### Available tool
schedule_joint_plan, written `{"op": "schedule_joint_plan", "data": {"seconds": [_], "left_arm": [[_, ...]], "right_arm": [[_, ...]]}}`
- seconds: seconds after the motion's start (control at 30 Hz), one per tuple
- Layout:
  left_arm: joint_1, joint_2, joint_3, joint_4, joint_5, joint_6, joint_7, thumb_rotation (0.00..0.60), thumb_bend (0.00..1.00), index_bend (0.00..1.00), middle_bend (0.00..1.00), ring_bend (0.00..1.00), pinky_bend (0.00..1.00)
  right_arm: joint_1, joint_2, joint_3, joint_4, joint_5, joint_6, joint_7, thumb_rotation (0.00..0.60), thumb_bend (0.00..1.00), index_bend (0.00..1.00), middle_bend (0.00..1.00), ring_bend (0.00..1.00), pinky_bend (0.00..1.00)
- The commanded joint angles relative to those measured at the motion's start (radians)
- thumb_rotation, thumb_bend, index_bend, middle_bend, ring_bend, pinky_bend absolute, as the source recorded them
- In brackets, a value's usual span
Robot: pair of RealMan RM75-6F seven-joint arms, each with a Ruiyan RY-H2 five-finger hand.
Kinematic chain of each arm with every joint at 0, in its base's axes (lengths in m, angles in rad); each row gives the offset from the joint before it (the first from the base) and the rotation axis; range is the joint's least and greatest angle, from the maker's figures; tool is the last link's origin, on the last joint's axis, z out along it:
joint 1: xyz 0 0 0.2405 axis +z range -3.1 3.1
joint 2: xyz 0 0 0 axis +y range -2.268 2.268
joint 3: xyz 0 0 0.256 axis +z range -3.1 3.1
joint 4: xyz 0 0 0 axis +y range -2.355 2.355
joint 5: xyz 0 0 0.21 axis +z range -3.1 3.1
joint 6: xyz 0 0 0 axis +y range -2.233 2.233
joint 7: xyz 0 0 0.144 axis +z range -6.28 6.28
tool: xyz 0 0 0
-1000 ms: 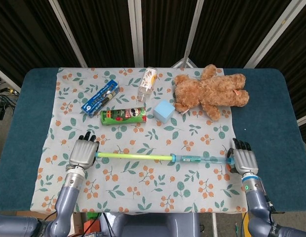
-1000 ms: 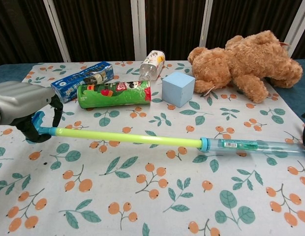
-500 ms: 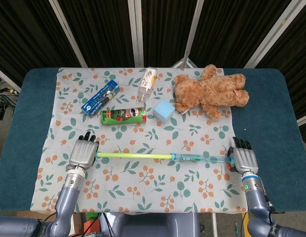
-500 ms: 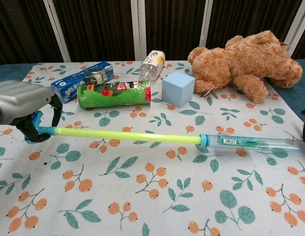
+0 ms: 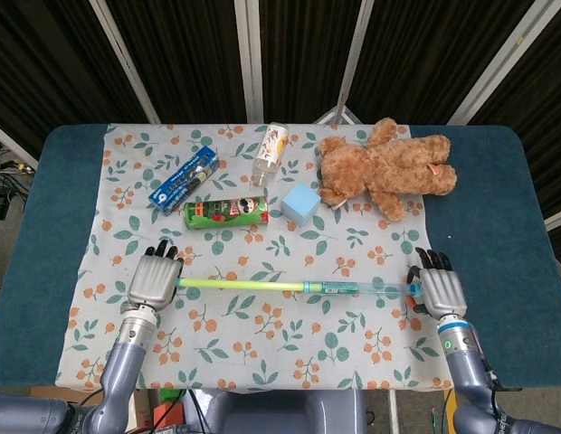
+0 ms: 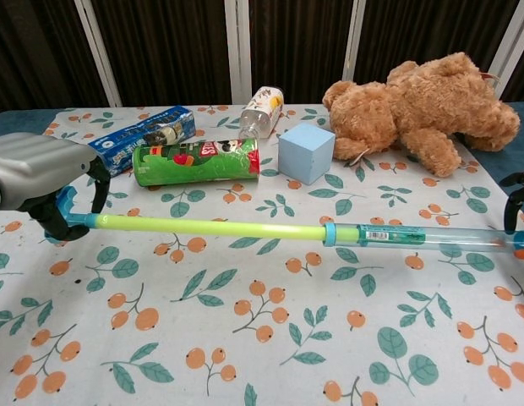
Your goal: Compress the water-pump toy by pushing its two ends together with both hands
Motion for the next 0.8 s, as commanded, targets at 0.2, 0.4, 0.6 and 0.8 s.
{"op": "schedule_joint_plan", "data": {"seconds": [0.2,0.4,0.6,0.8], "left_arm": [[-0.006,-0.025,0.0,-0.003,0.001,0.007,0.014,0.6,0.45,0.59,0.23,0.12,0.25],[-0.013,-0.049,-0.005,-0.004,0.0,0.021,0.034,0.6,0.45,0.59,0.23,0.12,0.25],[-0.015,-0.072,-0.011,0.002,-0.003,0.039,0.05,0.6,0.45,0.59,0.23,0.12,0.25],[-0.016,-0.079,-0.019,-0.004,-0.012,0.045,0.055,0.6,0.45,0.59,0.23,0.12,0.25]], "right_arm": [[-0.006,0.004,-0.003,-0.026,-0.039,0.016,0.013,0.6,0.4,0.67,0.11,0.0,0.0],[-0.01,0.009,-0.005,-0.051,-0.067,0.026,0.022,0.6,0.4,0.67,0.11,0.0,0.0],[-0.015,0.02,-0.011,-0.1,-0.103,0.039,0.022,0.6,0.4,0.67,0.11,0.0,0.0],[-0.015,0.028,-0.016,-0.151,-0.124,0.048,0.004,0.6,0.4,0.68,0.11,0.0,0.0]]}}
